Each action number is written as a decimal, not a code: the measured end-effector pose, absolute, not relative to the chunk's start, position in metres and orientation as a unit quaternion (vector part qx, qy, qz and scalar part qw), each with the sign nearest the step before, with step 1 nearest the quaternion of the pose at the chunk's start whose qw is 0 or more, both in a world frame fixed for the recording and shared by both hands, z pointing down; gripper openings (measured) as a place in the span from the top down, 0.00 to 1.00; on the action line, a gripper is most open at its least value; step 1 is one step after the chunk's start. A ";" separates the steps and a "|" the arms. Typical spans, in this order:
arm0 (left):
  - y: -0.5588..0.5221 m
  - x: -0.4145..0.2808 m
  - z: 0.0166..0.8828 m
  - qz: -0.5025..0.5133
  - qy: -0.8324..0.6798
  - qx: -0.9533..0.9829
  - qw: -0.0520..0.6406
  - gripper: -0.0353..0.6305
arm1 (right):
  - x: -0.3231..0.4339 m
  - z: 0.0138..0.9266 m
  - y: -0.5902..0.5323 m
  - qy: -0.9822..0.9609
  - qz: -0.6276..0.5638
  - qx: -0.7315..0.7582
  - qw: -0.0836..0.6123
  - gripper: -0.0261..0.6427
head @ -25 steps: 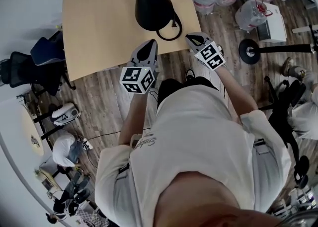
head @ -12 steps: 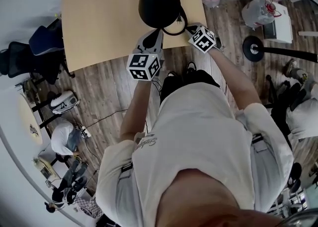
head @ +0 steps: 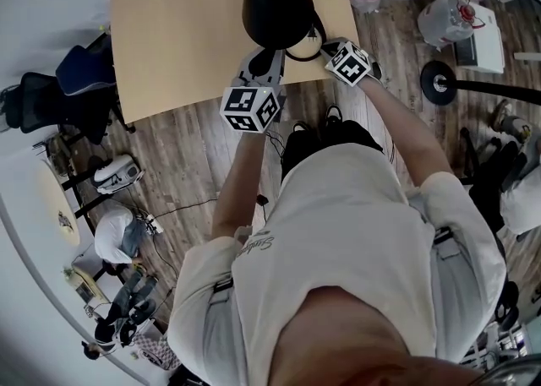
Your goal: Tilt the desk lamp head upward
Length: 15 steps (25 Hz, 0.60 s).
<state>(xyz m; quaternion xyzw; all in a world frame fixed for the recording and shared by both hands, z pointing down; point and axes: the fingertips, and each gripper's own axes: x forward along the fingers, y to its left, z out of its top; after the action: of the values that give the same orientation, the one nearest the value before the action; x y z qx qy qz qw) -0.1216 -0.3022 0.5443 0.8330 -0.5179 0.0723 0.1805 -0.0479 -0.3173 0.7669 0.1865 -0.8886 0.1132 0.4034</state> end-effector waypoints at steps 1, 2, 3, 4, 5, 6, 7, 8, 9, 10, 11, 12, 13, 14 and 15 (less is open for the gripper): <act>-0.303 -0.121 0.540 0.061 -0.516 0.836 0.176 0.92 | -0.048 0.767 -0.317 -0.886 0.116 0.187 0.409 0.97; -0.303 -0.120 0.535 0.048 -0.512 0.840 0.171 0.92 | -0.048 0.766 -0.317 -0.883 0.116 0.186 0.416 0.97; -0.302 -0.118 0.531 0.036 -0.509 0.844 0.165 0.92 | -0.048 0.765 -0.317 -0.880 0.114 0.186 0.422 0.97; -0.302 -0.117 0.529 0.029 -0.505 0.848 0.159 0.92 | -0.048 0.765 -0.317 -0.878 0.113 0.186 0.427 0.97; -0.301 -0.115 0.527 0.027 -0.504 0.850 0.152 0.92 | -0.049 0.765 -0.317 -0.876 0.115 0.189 0.428 0.97; -0.300 -0.114 0.527 0.028 -0.504 0.851 0.145 0.92 | -0.049 0.766 -0.318 -0.875 0.118 0.194 0.428 0.97; -0.300 -0.113 0.527 0.031 -0.507 0.850 0.139 0.92 | -0.050 0.767 -0.318 -0.874 0.120 0.198 0.428 0.97; -0.298 -0.113 0.527 0.034 -0.510 0.849 0.133 0.92 | -0.050 0.767 -0.318 -0.873 0.120 0.201 0.428 0.97; -0.297 -0.112 0.526 0.035 -0.513 0.848 0.128 0.92 | -0.050 0.768 -0.318 -0.872 0.119 0.203 0.430 0.97; -0.295 -0.111 0.524 0.033 -0.513 0.849 0.124 0.93 | -0.050 0.768 -0.318 -0.871 0.117 0.203 0.433 0.97; -0.293 -0.110 0.522 0.029 -0.511 0.851 0.122 0.93 | -0.049 0.768 -0.318 -0.870 0.117 0.202 0.435 0.97; -0.289 -0.108 0.519 0.023 -0.506 0.854 0.121 0.92 | -0.047 0.768 -0.317 -0.869 0.118 0.203 0.435 0.97; -0.286 -0.106 0.516 0.020 -0.502 0.856 0.119 0.92 | -0.046 0.768 -0.317 -0.869 0.121 0.204 0.434 0.97; -0.283 -0.104 0.512 0.020 -0.499 0.859 0.114 0.93 | -0.046 0.768 -0.318 -0.869 0.121 0.206 0.433 0.97; -0.280 -0.104 0.508 0.022 -0.498 0.860 0.107 0.93 | -0.045 0.768 -0.318 -0.869 0.119 0.208 0.434 0.97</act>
<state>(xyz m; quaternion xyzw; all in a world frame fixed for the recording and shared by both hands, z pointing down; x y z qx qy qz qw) -0.1038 -0.2801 0.5077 0.8603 -0.4978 0.0222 0.1073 -0.0452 -0.3181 0.7680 0.2083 -0.8685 0.1193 0.4337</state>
